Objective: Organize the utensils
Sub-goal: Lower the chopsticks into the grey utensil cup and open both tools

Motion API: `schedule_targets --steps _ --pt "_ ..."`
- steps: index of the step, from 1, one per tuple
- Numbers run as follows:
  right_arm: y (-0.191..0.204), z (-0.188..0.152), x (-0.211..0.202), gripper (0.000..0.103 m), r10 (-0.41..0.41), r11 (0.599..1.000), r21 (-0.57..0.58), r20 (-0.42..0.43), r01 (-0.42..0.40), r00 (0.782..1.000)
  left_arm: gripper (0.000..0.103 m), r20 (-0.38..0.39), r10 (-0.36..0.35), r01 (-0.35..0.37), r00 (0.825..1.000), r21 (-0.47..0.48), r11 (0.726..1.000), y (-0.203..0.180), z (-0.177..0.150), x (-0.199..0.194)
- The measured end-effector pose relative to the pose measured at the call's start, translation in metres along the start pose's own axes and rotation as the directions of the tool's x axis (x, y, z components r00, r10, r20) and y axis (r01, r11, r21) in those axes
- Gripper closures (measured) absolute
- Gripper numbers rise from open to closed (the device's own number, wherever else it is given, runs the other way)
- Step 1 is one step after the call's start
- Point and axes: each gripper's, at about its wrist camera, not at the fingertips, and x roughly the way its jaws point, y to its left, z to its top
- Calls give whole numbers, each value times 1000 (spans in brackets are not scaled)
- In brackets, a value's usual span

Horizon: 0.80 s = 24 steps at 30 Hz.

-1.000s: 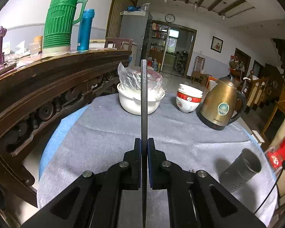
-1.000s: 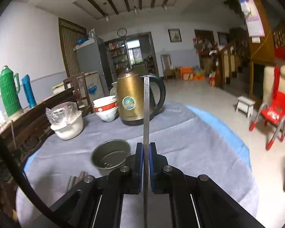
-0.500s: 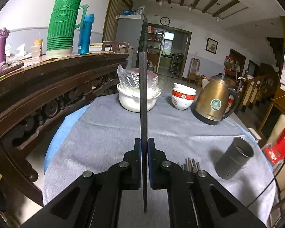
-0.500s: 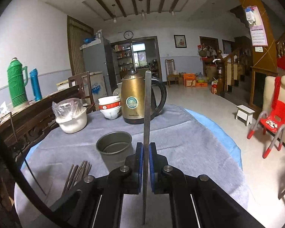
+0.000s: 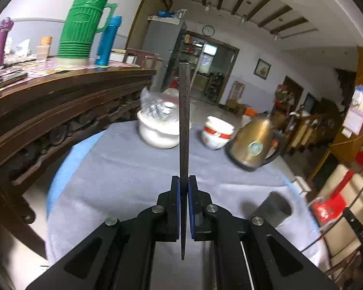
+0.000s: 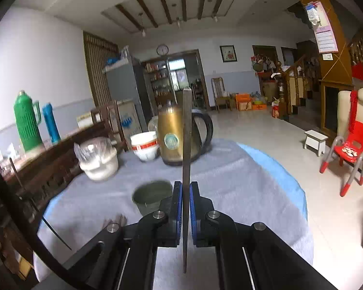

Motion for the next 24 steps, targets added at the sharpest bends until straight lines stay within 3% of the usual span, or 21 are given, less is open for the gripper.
schedule_targets --steps 5,10,14,24 --pt "-3 36 -6 97 54 998 38 77 -57 996 97 2 -137 137 991 -5 991 -33 28 2" --pt "3 70 5 97 103 994 33 142 -108 985 97 -1 -288 288 958 -7 958 -83 54 19" --pt "10 83 30 97 130 991 23 128 -134 983 97 -38 -349 350 936 9 937 -121 62 49" --pt "12 67 104 97 142 990 22 12 -143 990 97 -155 -328 340 932 57 939 -166 33 119"
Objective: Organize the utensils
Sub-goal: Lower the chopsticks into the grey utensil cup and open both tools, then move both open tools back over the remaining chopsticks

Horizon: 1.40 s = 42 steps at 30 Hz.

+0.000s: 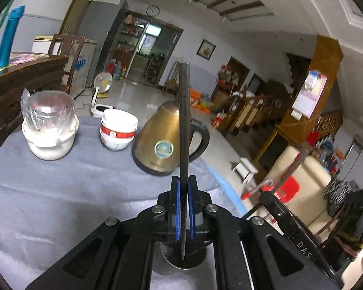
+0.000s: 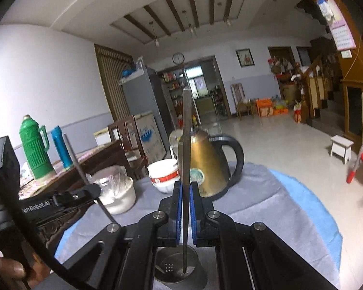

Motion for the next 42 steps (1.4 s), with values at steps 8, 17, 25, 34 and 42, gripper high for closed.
schedule_targets --steps 8,17,25,34,42 --pt "-6 -26 34 96 15 1000 -8 -115 -16 993 97 -89 16 -14 996 26 1000 6 -22 27" --pt "-8 -40 57 94 9 1000 10 -228 -7 974 87 -169 52 -46 984 38 998 10 -35 36" --pt "-7 -27 35 92 -64 998 10 -230 68 971 45 -66 51 -51 997 -5 999 24 -19 -23" --pt "9 -47 -36 24 -63 998 3 -187 64 980 26 -51 240 -243 969 -47 969 95 -58 -97" --pt "12 -129 -27 24 -85 995 14 -385 99 919 26 -221 441 -470 870 -99 877 170 -132 -103"
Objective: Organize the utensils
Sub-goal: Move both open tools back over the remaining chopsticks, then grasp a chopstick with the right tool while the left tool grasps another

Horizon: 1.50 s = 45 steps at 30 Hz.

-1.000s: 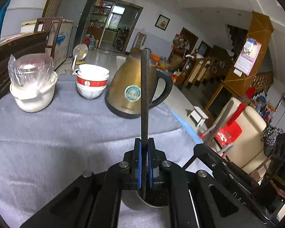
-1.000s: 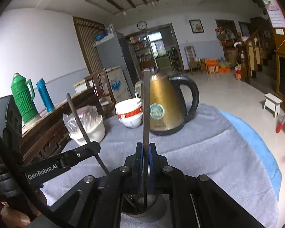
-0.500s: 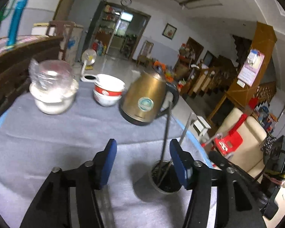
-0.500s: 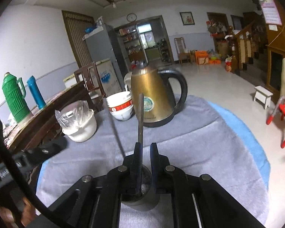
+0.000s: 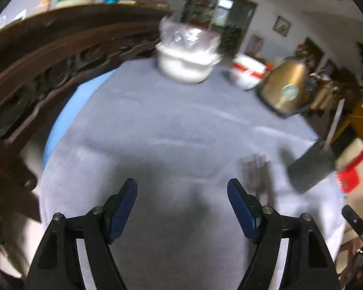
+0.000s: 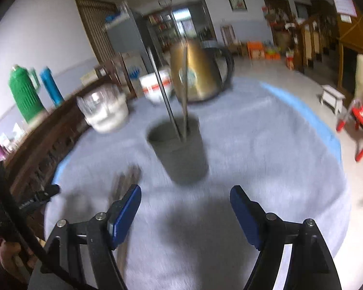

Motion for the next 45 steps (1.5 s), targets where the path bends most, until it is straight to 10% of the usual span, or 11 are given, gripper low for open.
schedule_targets --steps 15,24,45 --pt "37 -32 38 26 112 988 -75 -226 -132 968 26 -70 -19 24 997 78 997 -18 -17 6" --pt "70 -30 87 66 132 983 -67 -384 -170 914 26 -103 -41 50 994 90 995 -19 -19 11" --pt "87 -16 120 82 78 988 -88 -430 -128 900 26 -171 -88 104 981 87 991 -27 -19 20"
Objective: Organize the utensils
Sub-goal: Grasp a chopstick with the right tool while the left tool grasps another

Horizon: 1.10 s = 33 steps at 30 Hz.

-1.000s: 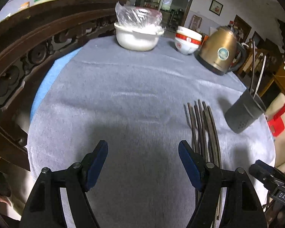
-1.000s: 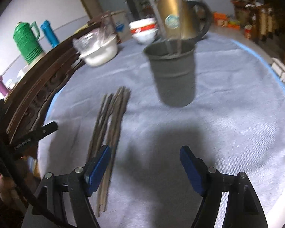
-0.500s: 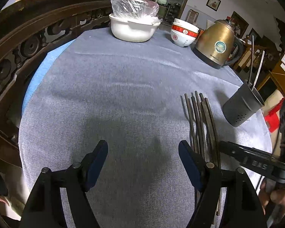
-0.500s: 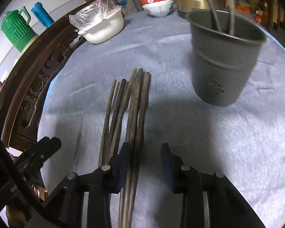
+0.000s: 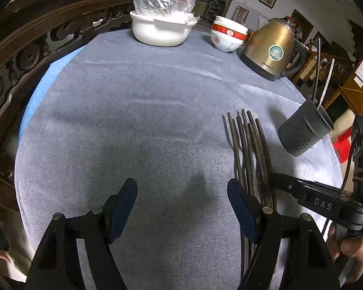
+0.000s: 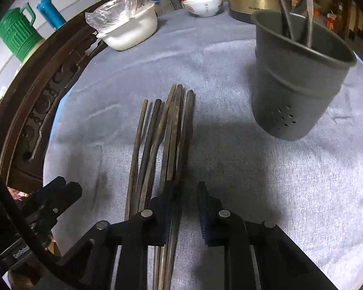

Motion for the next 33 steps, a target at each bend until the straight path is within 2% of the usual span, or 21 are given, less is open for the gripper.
schedule_targets --steps 4,11,13,15,17,19,21,22,27,30,32,33 --pt "-8 0 4 87 4 1000 17 -25 -4 1000 26 -26 -12 13 1000 12 1000 -10 5 4" --pt "-18 -3 1 87 21 1000 19 -22 -20 1000 27 -135 5 -2 991 19 1000 -37 26 31" --pt "-19 -4 1 87 34 999 23 -19 -34 999 37 -171 12 -8 985 27 1000 -45 30 38" --pt "-22 -4 0 87 46 999 23 -19 -46 999 39 -200 42 -33 979 48 998 -54 33 45" --pt "-25 -5 -1 87 59 998 20 -20 -59 998 56 -231 56 -48 971 40 998 -57 34 53" --pt "-26 -6 -1 87 66 998 13 -21 -66 998 66 -266 47 -41 963 27 999 -59 36 60" --pt "-29 -7 -3 87 73 997 10 -21 -73 997 85 -273 92 -78 958 59 995 -64 37 63" --pt "-29 -6 -3 87 75 997 2 -24 -74 997 94 -284 91 -75 954 63 995 -64 37 65" --pt "-25 -4 -2 90 58 997 -54 -59 -61 997 97 -323 55 -37 945 60 997 -57 36 64" --pt "-24 -3 -2 91 34 994 -96 -97 -44 995 98 -356 45 -12 933 95 995 -49 31 57" --pt "-22 -2 -2 91 16 991 -126 -136 -33 991 98 -376 53 -13 925 108 994 -45 31 55" --pt "-23 -1 -2 87 22 993 -112 -146 -39 989 98 -383 59 -21 922 102 995 -42 32 55"
